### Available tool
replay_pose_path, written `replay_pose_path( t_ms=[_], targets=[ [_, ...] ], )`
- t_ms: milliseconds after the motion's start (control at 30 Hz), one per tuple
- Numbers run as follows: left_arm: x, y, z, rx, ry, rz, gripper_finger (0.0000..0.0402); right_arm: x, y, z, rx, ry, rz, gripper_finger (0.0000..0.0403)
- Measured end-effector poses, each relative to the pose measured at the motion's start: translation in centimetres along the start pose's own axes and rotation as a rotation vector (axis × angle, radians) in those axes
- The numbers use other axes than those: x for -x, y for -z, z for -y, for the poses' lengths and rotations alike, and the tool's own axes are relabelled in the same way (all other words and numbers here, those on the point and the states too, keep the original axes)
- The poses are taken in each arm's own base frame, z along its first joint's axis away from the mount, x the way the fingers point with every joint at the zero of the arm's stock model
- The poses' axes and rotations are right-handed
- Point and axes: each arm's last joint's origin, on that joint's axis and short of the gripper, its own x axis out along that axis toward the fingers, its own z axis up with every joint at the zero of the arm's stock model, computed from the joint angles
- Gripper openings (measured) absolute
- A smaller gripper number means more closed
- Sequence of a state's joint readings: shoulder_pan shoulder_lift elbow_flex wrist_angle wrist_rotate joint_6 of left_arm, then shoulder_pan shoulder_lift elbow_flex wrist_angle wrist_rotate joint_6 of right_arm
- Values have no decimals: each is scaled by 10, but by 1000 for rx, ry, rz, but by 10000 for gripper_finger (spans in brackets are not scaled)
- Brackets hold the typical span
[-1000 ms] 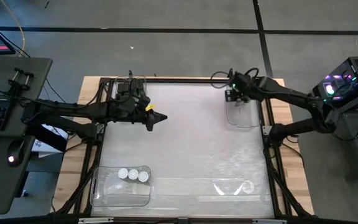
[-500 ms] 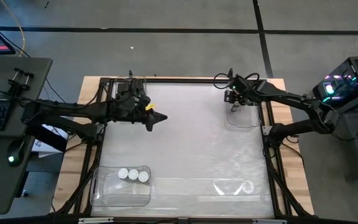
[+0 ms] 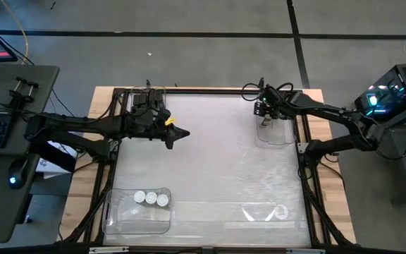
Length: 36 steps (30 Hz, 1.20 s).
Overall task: Sort spices by type
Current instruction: Put the golden seasoning bottle into the top right transparent bin, then return to Home Position
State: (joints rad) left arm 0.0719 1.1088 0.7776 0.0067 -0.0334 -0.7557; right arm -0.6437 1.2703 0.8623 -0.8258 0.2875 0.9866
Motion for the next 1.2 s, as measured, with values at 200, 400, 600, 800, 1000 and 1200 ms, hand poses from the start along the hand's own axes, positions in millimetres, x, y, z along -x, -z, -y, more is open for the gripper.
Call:
replay_pose_path(
  t_ms=[200,400,600,800,1000,1200],
  targets=[
    [0,0,0,-1,0,0,0,0,-1,0,2,13,27,340],
    [0,0,0,-1,0,0,0,0,-1,0,23,4,14,340],
    [0,0,0,-1,-1,-1,0,1,0,0,39,-5,4,334],
    [0,0,0,-34,-1,-1,0,9,-1,3,73,-29,23,333],
    [2,-5,-4,-26,-15,20,0,29,-1,15,84,-58,79,333],
    [20,-19,-4,-58,49,58,0,60,2,36,102,-136,140,333]
  ],
)
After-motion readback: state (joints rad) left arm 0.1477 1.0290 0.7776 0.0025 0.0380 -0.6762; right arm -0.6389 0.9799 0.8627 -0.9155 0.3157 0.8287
